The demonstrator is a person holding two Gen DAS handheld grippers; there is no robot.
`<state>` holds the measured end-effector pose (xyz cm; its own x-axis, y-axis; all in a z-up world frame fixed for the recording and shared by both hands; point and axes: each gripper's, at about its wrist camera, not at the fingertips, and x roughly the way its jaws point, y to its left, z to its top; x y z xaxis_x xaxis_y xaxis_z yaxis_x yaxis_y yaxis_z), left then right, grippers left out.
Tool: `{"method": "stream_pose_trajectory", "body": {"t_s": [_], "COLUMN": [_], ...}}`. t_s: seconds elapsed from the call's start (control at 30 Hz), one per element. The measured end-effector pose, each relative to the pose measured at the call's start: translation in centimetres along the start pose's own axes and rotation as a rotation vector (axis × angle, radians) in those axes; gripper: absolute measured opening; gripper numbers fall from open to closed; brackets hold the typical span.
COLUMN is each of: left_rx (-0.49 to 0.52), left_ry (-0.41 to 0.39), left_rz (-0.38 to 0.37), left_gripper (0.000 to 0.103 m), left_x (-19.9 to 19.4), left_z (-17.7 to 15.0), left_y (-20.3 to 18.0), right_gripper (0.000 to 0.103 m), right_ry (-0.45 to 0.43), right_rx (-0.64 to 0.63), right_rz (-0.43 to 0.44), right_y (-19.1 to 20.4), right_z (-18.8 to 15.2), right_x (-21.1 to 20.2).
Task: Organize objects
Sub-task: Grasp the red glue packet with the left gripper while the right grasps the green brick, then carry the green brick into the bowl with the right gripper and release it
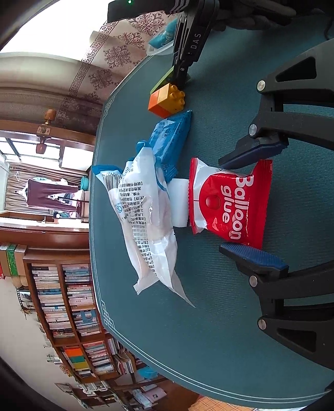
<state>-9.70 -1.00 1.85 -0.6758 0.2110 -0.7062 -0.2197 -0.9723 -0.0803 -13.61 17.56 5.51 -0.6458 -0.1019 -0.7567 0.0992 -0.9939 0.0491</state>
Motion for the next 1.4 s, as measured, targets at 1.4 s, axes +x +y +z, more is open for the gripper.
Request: {"method": "stream_pose_trajectory", "body": {"t_s": [1.4], "left_rx": [0.135], "left_ry": [-0.051], "left_rz": [-0.079], "left_gripper": [0.056], "left_x": [-3.7], "left_z": [-0.9], "left_y": [-8.9], "right_gripper": [0.015], "right_ry": [-0.228], "right_rx": [0.221], "right_rz": [-0.04], "right_y": [-10.8], "right_z": [-4.9], "right_x": [-15.0]}}
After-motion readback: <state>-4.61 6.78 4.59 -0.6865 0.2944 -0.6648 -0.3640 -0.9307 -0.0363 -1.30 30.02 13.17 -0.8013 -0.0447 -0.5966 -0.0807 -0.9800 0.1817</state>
